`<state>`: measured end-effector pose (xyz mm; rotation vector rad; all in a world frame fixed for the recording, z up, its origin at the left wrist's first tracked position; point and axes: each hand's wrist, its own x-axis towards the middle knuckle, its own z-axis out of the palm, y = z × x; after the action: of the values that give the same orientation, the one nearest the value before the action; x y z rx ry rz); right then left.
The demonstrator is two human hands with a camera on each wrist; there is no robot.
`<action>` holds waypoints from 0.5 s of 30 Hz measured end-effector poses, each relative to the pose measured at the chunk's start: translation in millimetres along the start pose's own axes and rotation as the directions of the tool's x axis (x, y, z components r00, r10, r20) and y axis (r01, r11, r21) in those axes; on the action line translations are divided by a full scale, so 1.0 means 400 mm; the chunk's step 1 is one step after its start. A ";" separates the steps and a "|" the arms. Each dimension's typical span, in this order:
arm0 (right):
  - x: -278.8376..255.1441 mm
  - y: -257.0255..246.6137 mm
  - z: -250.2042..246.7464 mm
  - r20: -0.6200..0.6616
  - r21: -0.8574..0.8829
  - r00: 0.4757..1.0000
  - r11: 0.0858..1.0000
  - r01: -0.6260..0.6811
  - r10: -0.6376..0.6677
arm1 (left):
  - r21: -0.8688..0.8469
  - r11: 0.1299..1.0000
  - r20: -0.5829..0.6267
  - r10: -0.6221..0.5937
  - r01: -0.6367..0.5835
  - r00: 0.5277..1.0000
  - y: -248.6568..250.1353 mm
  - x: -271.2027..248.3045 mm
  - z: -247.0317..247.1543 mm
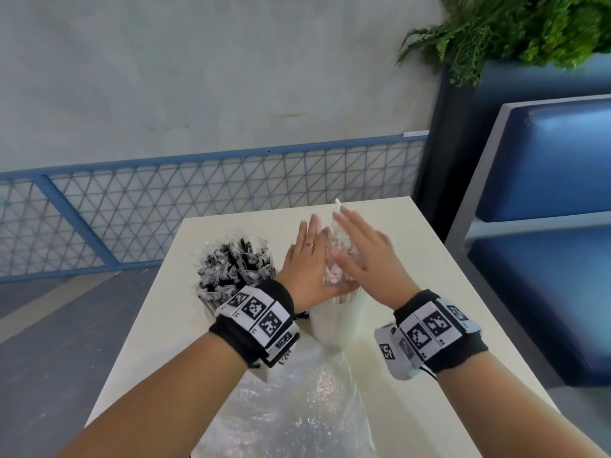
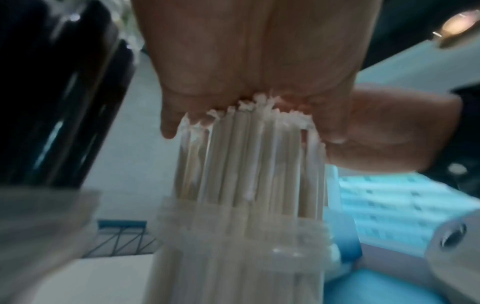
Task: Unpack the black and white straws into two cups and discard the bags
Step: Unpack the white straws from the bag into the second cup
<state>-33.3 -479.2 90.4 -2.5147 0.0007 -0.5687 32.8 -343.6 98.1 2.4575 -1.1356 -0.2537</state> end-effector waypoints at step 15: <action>0.091 0.040 0.006 0.236 -0.114 0.971 0.993 -0.015 0.041 | -0.639 0.757 -0.047 -0.217 0.137 0.975 -0.040 -0.015 0.092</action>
<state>2.7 -495.7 94.9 -2.6722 -0.0222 -0.2590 27.5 -340.6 57.8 1.9287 -0.6152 -0.4576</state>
